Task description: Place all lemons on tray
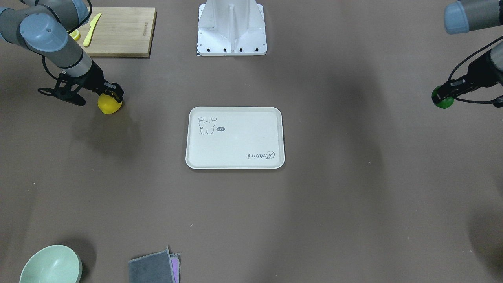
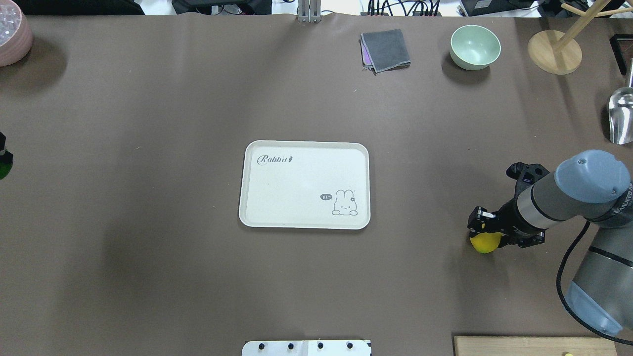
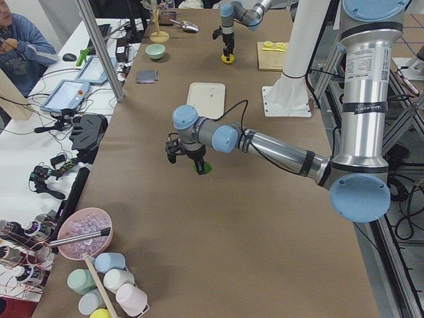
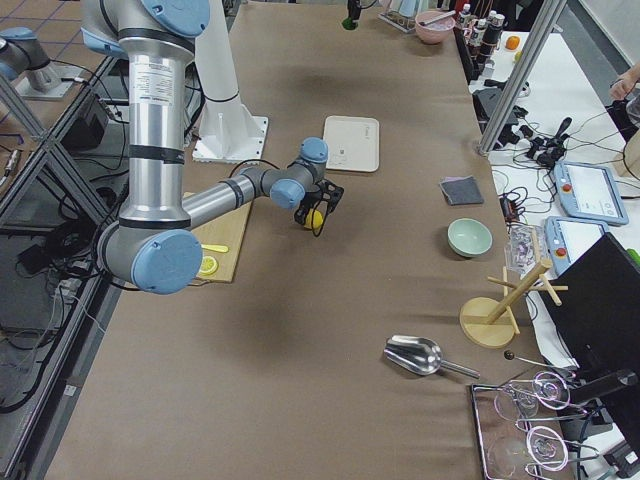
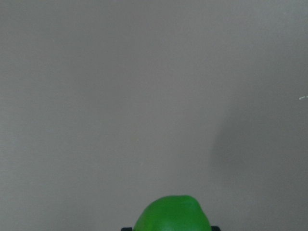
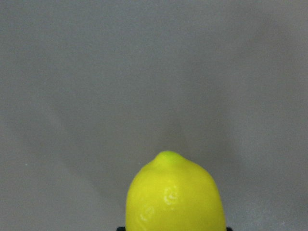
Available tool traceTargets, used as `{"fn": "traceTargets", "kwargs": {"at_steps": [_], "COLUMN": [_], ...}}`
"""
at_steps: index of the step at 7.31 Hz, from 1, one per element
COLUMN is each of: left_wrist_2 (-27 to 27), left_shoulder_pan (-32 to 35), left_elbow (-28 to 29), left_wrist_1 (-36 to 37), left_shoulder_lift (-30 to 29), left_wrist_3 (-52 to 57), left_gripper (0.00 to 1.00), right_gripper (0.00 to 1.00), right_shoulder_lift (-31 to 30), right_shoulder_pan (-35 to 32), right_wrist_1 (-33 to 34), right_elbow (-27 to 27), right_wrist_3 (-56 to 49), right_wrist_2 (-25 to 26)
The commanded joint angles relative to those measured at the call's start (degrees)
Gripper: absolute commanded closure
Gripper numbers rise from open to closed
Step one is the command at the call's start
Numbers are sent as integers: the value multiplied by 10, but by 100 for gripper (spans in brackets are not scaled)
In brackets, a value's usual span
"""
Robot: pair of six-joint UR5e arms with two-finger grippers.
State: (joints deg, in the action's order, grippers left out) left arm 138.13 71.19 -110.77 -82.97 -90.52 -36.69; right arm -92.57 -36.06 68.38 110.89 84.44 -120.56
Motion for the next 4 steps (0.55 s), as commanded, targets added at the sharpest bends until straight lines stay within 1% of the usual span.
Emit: {"fn": "traceTargets", "kwargs": {"at_steps": [1,2,3,4], "left_wrist_2": [-5,-5,-7,-7], "left_shoulder_pan": [21,21,10,-16], "left_elbow": [-21,-23,-5,25], "left_wrist_1": [151,195,261,284], "left_shoulder_lift": [-83,-131,-212,-271], "left_wrist_3": [34,32,25,8], "left_gripper": [100,100,100,100], "right_gripper": [100,100,100,100], "right_shoulder_lift": [39,85,137,171], "right_shoulder_pan": [-33,-40,-45,-46], "right_wrist_1": [36,78,112,131], "right_elbow": [12,10,5,2], "right_wrist_3": [-7,-8,-15,-65], "right_wrist_2": [-13,-13,-11,-6]}}
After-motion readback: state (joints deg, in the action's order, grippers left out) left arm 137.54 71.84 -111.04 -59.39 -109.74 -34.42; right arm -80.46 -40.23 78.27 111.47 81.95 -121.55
